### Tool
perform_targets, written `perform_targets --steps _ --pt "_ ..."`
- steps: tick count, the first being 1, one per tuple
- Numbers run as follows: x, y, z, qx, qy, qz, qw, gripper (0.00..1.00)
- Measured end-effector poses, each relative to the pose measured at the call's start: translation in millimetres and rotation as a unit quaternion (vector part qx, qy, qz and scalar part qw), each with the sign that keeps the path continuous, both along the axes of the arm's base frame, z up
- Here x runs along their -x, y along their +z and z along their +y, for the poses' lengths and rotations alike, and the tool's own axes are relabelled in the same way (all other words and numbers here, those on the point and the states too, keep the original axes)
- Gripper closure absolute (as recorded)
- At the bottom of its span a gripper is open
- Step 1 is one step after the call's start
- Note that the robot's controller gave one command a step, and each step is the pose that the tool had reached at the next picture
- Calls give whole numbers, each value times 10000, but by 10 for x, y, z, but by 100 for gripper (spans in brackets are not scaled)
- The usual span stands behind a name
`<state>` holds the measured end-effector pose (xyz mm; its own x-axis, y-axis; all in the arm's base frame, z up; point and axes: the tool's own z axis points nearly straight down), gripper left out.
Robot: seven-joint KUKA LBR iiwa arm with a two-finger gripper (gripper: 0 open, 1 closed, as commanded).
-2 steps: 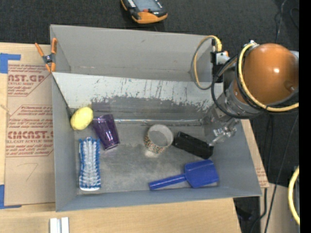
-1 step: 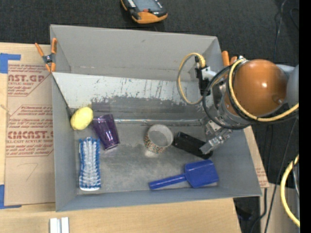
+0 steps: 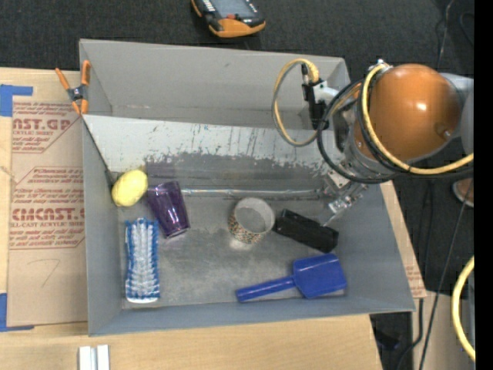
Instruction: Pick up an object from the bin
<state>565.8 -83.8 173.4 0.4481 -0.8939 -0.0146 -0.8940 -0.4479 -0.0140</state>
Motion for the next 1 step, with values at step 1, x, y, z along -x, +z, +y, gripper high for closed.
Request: perform_targets --steps 1 --pt "69 -227 -242 -28 -20 79 10000 100"
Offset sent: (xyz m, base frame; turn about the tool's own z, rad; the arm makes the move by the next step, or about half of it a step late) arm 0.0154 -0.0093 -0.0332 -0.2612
